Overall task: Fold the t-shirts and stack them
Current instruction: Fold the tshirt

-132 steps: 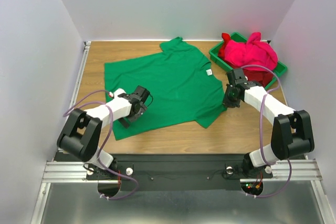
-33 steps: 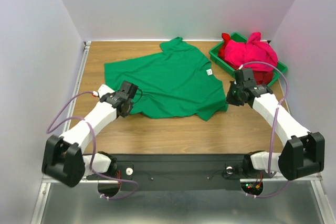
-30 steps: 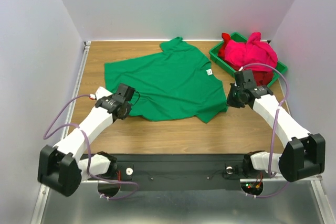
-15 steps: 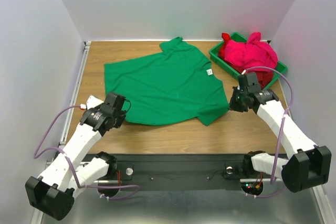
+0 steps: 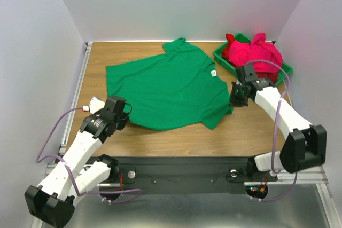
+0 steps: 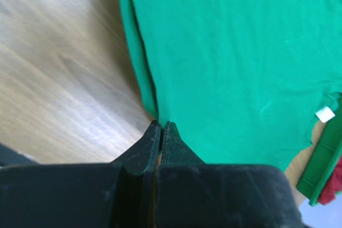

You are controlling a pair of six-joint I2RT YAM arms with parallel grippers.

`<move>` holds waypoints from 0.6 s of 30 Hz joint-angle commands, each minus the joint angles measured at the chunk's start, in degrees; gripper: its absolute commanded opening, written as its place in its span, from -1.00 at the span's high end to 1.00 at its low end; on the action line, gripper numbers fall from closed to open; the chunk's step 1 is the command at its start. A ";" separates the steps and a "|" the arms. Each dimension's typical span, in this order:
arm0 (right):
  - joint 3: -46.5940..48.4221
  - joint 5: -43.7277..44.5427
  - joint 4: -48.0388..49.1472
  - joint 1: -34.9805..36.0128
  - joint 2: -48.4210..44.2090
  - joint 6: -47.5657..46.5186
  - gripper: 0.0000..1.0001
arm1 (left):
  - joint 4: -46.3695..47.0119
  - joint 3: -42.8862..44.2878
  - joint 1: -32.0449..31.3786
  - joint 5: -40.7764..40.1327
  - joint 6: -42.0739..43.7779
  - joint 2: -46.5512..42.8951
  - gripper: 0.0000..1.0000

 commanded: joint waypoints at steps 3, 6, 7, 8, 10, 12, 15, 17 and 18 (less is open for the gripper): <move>11.86 -0.21 2.85 -0.40 8.65 -3.63 0.99 | 7.72 -0.88 3.58 0.66 5.21 0.67 1.00; 15.13 -0.48 3.38 -0.40 12.53 -5.04 0.99 | 11.23 -2.03 6.22 2.94 7.51 2.60 1.00; 17.05 -0.74 3.38 -0.40 14.81 -5.39 0.99 | 12.98 -2.38 7.88 4.16 9.26 3.56 1.00; 17.94 -1.00 3.38 -0.40 16.13 -6.00 0.99 | 13.70 -2.47 8.77 4.61 9.97 4.01 1.00; 20.66 -1.96 3.73 -0.40 18.16 -6.62 0.99 | 15.10 -2.47 10.87 5.49 12.07 5.32 1.00; 22.77 -2.23 4.00 -0.32 21.15 -7.24 0.99 | 15.90 -2.64 12.46 6.02 13.57 6.03 1.00; 27.08 -2.58 4.00 -0.40 25.01 -8.20 0.99 | 17.74 -2.73 15.45 7.60 16.21 7.43 1.00; 30.15 -2.76 4.00 -0.40 27.73 -8.90 0.99 | 18.45 -2.64 17.21 8.56 17.61 8.66 1.00; 31.04 -2.85 4.00 -0.40 28.53 -9.08 0.99 | 18.71 -2.56 17.74 8.83 17.97 9.45 1.00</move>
